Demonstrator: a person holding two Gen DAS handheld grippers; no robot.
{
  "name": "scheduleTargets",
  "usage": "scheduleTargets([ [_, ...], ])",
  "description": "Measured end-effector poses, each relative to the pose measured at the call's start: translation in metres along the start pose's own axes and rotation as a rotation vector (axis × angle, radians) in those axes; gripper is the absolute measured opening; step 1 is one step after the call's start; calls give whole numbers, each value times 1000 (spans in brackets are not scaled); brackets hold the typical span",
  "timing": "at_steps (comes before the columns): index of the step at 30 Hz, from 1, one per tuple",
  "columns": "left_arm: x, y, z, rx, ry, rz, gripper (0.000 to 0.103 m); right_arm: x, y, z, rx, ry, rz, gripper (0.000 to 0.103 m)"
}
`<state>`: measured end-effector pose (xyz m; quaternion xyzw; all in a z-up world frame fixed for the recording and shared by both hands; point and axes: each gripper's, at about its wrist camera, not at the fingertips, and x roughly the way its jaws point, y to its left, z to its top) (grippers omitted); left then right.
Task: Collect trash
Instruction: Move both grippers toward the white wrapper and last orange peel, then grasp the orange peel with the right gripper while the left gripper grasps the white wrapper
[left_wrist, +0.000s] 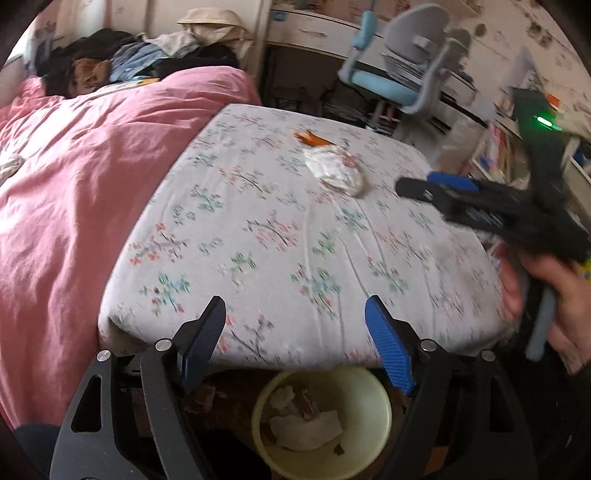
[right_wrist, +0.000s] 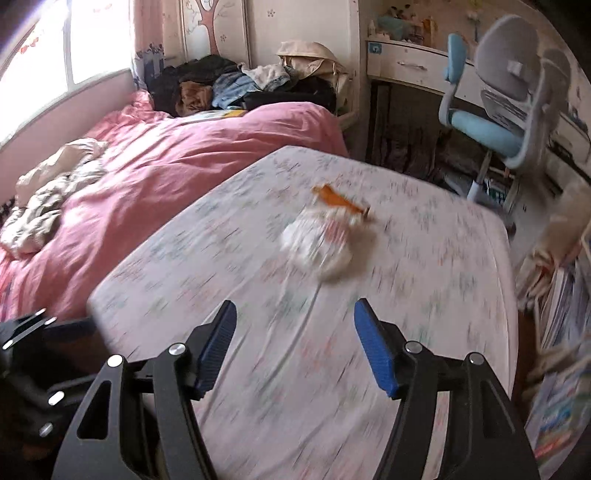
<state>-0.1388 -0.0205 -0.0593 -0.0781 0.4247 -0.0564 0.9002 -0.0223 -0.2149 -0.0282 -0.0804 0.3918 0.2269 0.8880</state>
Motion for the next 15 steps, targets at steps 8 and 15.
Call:
scheduleTargets([
  [8,31,-11,35,0,4,-12,78,100,-22,82,-47,68,-74,64],
  [15,77,-20,79,-19,28,-35,80,170,-12,104,-181,202,-66,51],
])
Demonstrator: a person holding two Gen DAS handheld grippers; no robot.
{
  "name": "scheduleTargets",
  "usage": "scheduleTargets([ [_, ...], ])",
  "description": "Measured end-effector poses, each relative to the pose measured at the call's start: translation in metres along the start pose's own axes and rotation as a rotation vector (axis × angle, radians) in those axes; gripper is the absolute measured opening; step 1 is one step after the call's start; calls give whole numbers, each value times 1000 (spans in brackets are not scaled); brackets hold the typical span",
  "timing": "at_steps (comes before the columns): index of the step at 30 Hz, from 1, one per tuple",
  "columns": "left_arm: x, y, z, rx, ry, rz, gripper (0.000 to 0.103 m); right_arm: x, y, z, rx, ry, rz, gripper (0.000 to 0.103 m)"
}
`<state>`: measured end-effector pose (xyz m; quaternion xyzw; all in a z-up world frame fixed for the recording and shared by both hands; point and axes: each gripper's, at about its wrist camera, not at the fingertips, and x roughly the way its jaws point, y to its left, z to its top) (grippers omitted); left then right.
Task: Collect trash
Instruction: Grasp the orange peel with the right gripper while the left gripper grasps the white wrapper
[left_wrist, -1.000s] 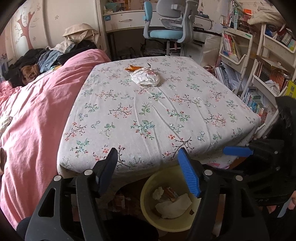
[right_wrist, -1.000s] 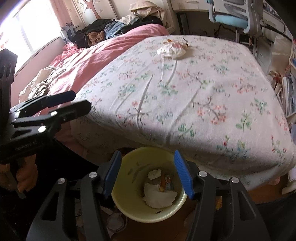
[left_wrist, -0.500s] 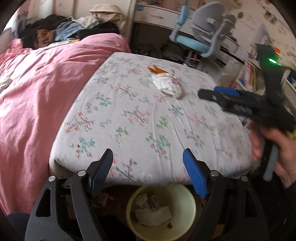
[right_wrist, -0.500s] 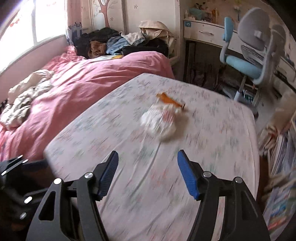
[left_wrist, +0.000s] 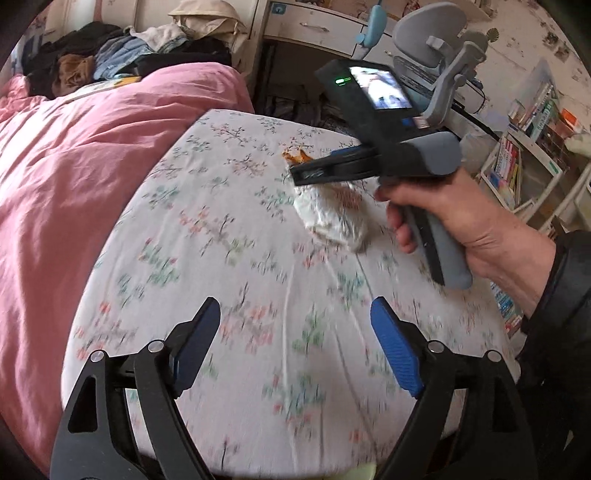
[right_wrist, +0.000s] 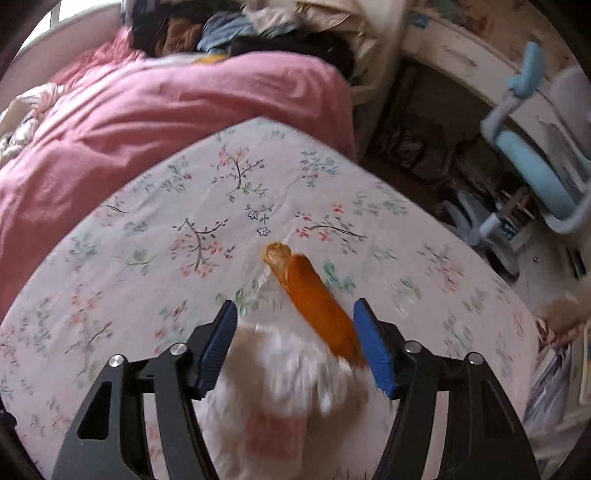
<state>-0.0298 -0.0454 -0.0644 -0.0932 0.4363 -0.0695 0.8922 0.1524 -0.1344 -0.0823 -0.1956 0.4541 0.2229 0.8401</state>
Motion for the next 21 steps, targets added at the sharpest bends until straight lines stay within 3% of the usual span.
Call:
scheduleTargets([
  [1,8,-1,6,2,7,-1,81,8,-1,3,-20,20,-10,49],
  [3,21,-2,16,4,20,-4,81,12,-10,6,-18,30,18,32],
  [6,47,-5,34,4,43,-13,82,15,-37,4,42,51,15,22],
  [13,101,-21,80,52,56,2,87,-2,-95,-41,250,41,86,19],
  [17,127,-35,92,110,73,26,87,-29,-106,-90,346,26,162,19],
  [18,132,-39,92,131,72,29,75,-30,-106,-93,361,24,174,19],
  [19,137,-40,92,139,87,17,42,-33,-107,-97,379,23,187,19],
  [20,140,-38,91,129,109,-8,28,-43,-109,-114,409,16,207,19],
  [21,136,-34,90,105,98,-25,24,-46,-107,-115,420,13,214,19],
])
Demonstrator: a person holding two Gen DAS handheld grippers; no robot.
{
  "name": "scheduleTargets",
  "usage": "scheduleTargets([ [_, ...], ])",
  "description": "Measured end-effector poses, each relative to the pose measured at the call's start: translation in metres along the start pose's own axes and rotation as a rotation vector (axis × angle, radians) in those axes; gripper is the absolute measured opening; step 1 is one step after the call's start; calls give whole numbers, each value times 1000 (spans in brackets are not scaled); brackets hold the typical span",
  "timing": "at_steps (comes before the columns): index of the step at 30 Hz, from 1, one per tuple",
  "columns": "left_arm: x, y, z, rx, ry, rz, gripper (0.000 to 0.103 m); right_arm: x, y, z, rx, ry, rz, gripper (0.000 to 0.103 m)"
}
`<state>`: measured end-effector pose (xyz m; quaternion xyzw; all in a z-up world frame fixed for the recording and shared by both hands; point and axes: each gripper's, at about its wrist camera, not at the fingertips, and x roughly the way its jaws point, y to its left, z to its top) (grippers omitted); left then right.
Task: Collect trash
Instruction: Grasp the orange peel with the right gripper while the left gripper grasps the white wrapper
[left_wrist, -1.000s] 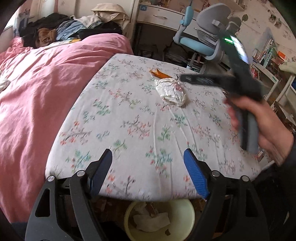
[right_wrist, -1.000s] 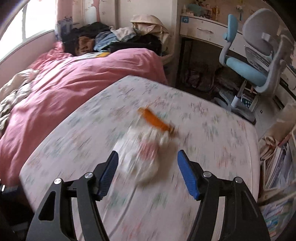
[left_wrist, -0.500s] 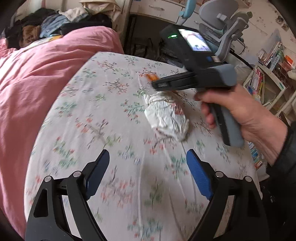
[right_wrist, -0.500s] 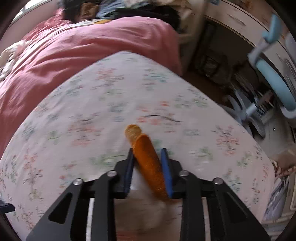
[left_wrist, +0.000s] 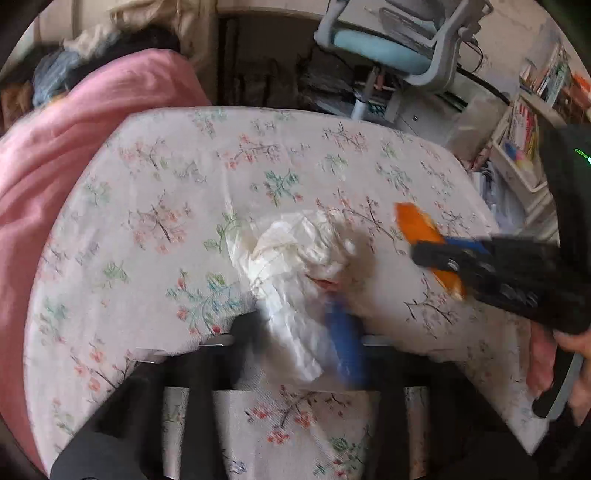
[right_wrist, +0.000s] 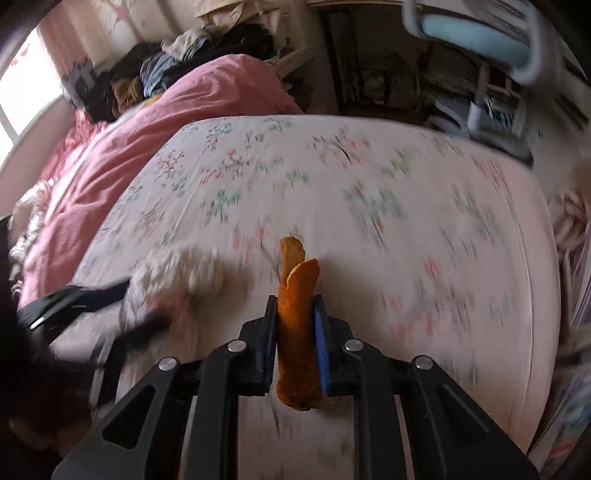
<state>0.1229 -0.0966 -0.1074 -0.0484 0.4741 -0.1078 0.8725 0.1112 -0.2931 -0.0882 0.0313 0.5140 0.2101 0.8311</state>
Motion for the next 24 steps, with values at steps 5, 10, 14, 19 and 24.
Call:
scheduleTargets([
  [5,-38,18,-11,-66,-59,-99,21,-30,4,-20,52,-49,44,19],
  [10,-90,32,-39,-109,-124,-151,21,-60,27,-34,60,-131,105,19],
  [14,-120,41,-72,-125,-139,-121,21,-75,48,-61,60,-161,138,19],
  [19,-156,38,-109,-97,-165,-57,21,-89,66,-86,48,-208,149,19],
  [24,-186,35,-145,-63,-189,0,21,-101,78,-110,56,-257,126,19],
])
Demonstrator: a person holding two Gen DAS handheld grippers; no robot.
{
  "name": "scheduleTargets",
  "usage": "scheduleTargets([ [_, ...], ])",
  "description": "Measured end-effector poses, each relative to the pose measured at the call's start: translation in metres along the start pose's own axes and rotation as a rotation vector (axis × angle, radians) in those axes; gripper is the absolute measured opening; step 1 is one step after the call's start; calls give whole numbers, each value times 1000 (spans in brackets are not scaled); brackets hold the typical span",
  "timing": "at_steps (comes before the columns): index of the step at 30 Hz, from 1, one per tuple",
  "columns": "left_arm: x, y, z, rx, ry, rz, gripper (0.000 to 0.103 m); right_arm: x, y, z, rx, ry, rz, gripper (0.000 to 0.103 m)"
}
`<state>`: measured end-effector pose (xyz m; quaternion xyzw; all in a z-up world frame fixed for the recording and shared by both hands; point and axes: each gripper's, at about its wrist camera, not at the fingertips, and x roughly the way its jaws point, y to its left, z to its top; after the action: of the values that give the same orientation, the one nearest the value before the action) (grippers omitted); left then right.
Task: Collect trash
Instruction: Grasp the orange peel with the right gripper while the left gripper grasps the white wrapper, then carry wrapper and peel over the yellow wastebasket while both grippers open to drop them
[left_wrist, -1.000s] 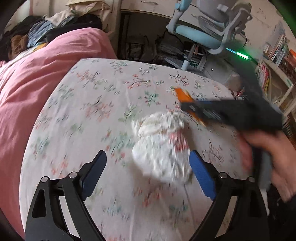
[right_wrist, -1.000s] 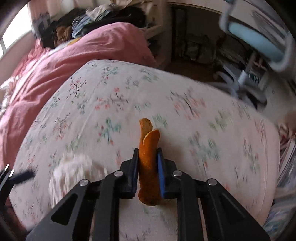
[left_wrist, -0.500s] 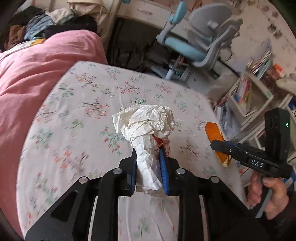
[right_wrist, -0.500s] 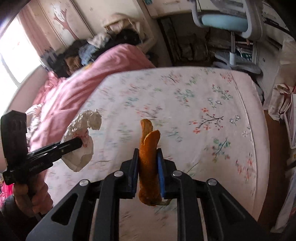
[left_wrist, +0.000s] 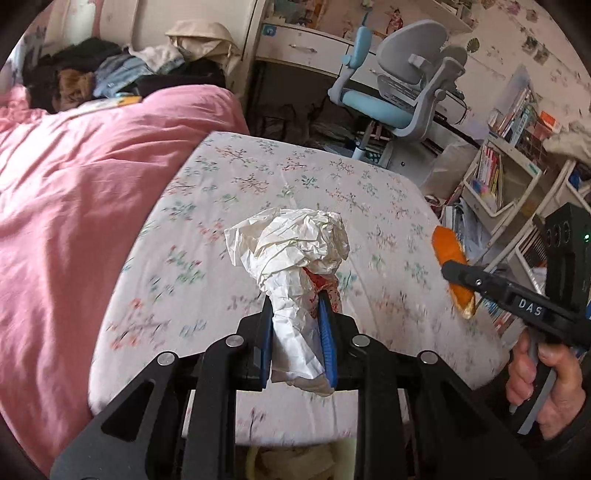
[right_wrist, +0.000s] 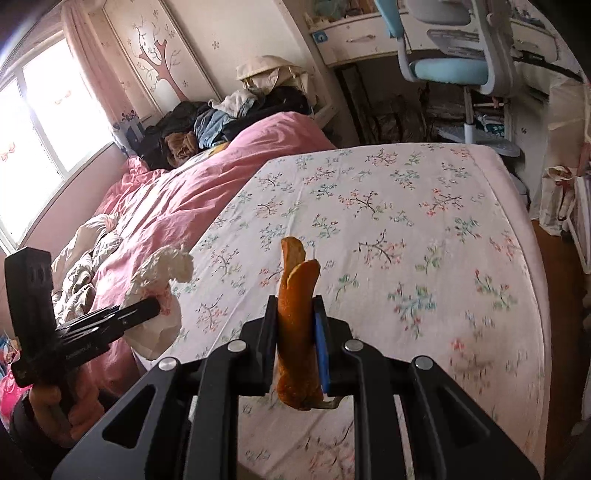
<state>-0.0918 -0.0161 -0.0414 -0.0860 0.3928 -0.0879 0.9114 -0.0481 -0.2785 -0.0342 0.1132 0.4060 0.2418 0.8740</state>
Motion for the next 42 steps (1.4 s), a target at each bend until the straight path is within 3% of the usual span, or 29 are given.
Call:
scheduleTargets([
  [14,-45,-9,-43,58,-26,49,22,-31,16,-51,17,-61,-13,19],
  [19,-49,-11,-55,67,-2,48,22,-30,22,-65,6,-32,-11,19],
  [30,-48,-27,-102,89,133,19,22,-23,46,-95,-70,48,-15,19],
  [38,-41,-25,-132,27,275,-2,22,-21,52,-111,-63,87,-19,19],
  [39,-39,-25,-136,21,298,-1,24,-20,54,-114,-65,95,-18,19],
  [42,-36,-27,-143,22,338,3,44,-16,58,-119,-71,115,-20,19],
])
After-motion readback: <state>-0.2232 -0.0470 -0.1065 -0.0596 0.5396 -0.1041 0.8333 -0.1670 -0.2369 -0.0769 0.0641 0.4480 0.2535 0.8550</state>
